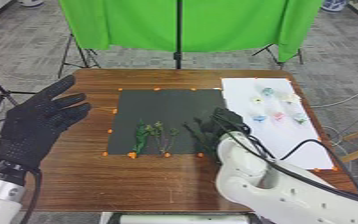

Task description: Arrange flowers

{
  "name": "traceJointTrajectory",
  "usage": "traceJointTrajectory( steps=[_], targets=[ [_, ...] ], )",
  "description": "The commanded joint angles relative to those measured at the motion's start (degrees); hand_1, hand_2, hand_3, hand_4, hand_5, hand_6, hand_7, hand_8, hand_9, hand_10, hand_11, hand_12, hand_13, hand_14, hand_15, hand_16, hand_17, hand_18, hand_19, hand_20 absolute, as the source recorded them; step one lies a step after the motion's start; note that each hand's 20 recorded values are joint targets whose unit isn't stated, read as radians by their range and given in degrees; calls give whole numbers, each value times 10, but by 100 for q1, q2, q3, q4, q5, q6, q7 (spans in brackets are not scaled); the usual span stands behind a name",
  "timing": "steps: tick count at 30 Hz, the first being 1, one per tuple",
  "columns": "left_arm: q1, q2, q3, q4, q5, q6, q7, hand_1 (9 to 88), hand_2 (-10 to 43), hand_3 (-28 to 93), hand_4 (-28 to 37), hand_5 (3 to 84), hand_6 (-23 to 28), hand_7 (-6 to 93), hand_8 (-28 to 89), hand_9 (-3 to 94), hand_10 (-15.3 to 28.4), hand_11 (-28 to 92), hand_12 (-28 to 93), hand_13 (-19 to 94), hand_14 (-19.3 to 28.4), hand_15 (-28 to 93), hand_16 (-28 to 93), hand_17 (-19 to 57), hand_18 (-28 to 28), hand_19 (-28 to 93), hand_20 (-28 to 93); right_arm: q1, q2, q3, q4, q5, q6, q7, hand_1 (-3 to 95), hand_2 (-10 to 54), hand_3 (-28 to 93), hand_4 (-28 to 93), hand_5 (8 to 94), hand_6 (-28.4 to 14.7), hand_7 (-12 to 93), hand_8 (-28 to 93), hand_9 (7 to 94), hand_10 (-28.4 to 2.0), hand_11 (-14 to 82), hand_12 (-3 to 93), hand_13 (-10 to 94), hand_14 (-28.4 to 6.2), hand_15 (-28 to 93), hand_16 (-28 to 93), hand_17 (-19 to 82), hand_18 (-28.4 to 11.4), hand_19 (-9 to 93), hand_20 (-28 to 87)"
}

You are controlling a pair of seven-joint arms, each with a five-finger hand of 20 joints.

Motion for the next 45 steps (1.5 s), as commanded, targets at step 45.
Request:
traceJointTrajectory(
  steps=[45],
  targets=[
    [69,-140,-24,-134,1,179,-133,235,87,753,-248,309,78,157,-105,285,216,284,112,204,284,502,-93,-99,275,596,149,-800,1108,1547,-671,-186,518,-451,301,-1,710,-201,652,-61,96,-103,870,-167,228,160,851,-114,576,166,384,-264,874,-88]
  ],
)
